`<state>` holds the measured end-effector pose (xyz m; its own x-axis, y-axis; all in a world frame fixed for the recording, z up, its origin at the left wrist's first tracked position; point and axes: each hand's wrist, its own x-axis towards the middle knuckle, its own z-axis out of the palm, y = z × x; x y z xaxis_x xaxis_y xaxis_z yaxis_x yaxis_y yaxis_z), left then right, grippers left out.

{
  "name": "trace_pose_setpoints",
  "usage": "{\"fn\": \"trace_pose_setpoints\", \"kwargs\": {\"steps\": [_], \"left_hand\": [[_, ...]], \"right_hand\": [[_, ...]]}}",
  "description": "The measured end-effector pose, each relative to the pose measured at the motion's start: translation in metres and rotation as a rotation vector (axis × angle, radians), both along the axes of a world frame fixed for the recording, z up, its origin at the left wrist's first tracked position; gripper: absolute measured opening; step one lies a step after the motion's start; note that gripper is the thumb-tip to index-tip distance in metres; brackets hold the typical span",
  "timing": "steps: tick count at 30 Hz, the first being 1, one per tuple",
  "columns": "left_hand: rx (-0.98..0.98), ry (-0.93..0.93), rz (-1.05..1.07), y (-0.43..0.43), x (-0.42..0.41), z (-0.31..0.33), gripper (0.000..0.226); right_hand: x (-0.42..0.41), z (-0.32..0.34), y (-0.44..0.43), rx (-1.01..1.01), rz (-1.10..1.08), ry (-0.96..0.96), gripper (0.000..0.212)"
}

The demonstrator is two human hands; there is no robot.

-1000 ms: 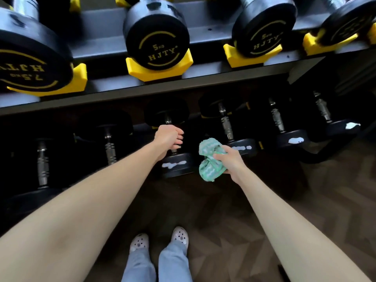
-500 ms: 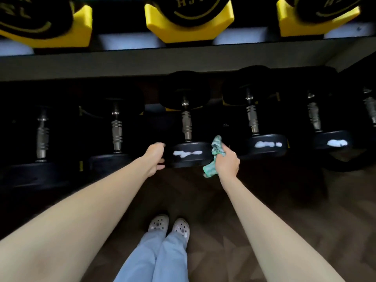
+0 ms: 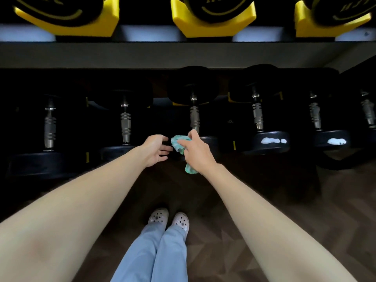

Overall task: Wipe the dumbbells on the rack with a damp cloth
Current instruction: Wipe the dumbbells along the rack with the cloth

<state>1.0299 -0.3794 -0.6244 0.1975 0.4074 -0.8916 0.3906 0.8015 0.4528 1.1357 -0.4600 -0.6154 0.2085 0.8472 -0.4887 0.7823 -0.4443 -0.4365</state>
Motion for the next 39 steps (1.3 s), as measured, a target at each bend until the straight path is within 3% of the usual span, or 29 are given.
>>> {"fn": "trace_pose_setpoints", "kwargs": {"steps": [5, 9, 13, 17, 20, 23, 26, 29, 34, 39], "left_hand": [[-0.003, 0.01, 0.031, 0.004, -0.004, 0.005, 0.043], [0.009, 0.031, 0.048, 0.006, 0.0, 0.013, 0.041], [0.019, 0.056, 0.059, 0.011, 0.009, 0.019, 0.038], [0.012, -0.016, 0.021, 0.013, 0.021, 0.027, 0.036], [-0.039, -0.161, -0.084, 0.015, 0.028, 0.039, 0.036], [-0.196, -0.229, -0.246, 0.016, 0.032, 0.047, 0.031], [-0.308, -0.278, -0.315, 0.014, 0.037, 0.052, 0.029], [-0.316, -0.323, -0.217, 0.015, 0.043, 0.055, 0.021], [-0.307, -0.313, -0.073, 0.02, 0.049, 0.054, 0.016], [-0.25, -0.325, -0.025, 0.02, 0.054, 0.057, 0.025]], "right_hand": [[0.008, 0.017, 0.006, -0.161, 0.39, -0.09, 0.037], [0.016, 0.028, -0.005, -0.295, 0.412, -0.102, 0.034], [0.05, 0.037, -0.011, -0.331, -0.121, 0.233, 0.045], [0.076, 0.046, -0.018, -0.144, -0.805, 0.987, 0.034], [0.077, 0.045, -0.023, -0.013, -0.96, 1.347, 0.032], [0.072, 0.039, -0.027, 0.113, -1.071, 1.504, 0.04], [0.071, 0.036, -0.029, 0.173, -1.088, 1.529, 0.046], [0.072, 0.037, -0.029, 0.163, -1.064, 1.444, 0.047], [0.068, 0.038, -0.029, 0.129, -0.915, 1.115, 0.039], [0.069, 0.037, -0.031, 0.053, -0.88, 1.234, 0.047]]}}
